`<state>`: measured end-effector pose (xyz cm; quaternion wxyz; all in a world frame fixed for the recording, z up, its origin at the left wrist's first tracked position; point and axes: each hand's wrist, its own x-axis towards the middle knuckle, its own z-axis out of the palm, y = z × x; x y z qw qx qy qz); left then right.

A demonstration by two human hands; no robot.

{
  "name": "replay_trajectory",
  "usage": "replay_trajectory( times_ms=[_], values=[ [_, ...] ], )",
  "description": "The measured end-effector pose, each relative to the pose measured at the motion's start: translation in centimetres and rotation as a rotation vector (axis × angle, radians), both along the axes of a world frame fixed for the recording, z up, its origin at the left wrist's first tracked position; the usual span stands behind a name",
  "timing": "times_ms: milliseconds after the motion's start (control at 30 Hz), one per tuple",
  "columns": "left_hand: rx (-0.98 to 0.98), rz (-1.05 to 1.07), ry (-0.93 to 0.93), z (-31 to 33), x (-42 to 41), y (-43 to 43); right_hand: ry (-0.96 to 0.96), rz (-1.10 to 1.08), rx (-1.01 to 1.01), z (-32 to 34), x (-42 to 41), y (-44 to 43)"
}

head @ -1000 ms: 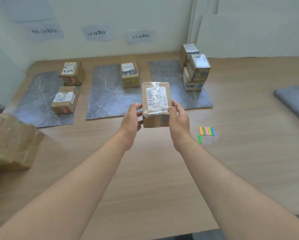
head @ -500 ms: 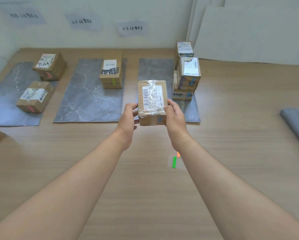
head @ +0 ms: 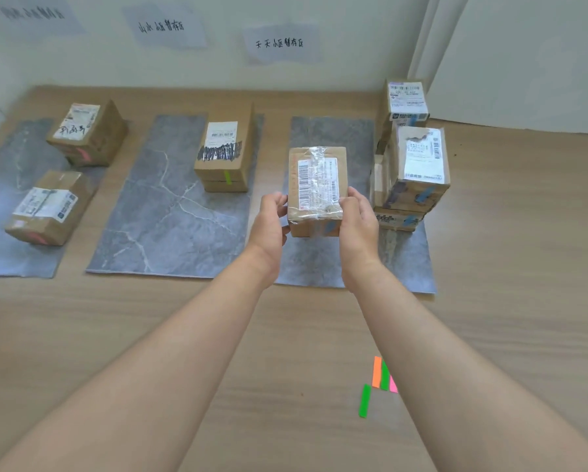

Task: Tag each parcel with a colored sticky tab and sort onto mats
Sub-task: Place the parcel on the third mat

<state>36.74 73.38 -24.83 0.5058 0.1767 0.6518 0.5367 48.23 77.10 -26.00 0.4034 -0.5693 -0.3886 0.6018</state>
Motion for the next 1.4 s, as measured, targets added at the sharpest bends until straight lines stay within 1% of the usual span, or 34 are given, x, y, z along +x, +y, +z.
replay_trajectory(
  times_ms=[133,300,400,467,567,633,733,833,1000,1200,1400],
  values=[
    [-0.002,0.019,-0.018,-1.9,-0.8,4.4,-0.007,-0.027,-0.022,-1.7,-1.6,4.1],
    [0.001,0.018,-0.034,-4.5,-2.0,11.0,-0.012,-0.081,0.01,-3.8,-3.8,10.7],
    [0.019,-0.009,-0.028,-5.4,-2.6,14.5,-0.027,-0.11,0.03,-4.9,-4.9,14.5],
    [0.033,-0.028,-0.026,-5.8,-3.0,16.8,-0.027,-0.167,0.028,-5.6,-5.5,16.9],
    [0.053,-0.086,0.053,-6.6,-3.1,20.0,-0.017,-0.243,0.065,-6.5,-6.1,19.8],
    [0.062,-0.13,0.096,-7.2,-2.9,21.3,0.004,-0.255,0.078,-7.0,-6.2,20.8],
    [0.07,-0.155,0.094,-7.3,-2.7,22.4,0.023,-0.287,0.085,-7.7,-5.9,21.5],
    [0.08,-0.152,0.076,-7.5,-2.7,22.6,-0.002,-0.238,0.094,-8.4,-5.6,21.1],
    [0.043,-0.16,0.111,-7.3,-3.6,20.2,-0.015,-0.183,0.129,-8.4,-5.0,19.9],
    [0.004,-0.144,0.134,-3.3,-4.0,15.3,-0.042,-0.04,0.119,-3.6,-4.2,17.0],
    [0.046,-0.126,0.149,1.4,-3.1,10.1,0.034,0.039,0.078,1.7,-3.2,12.2]
  ],
)
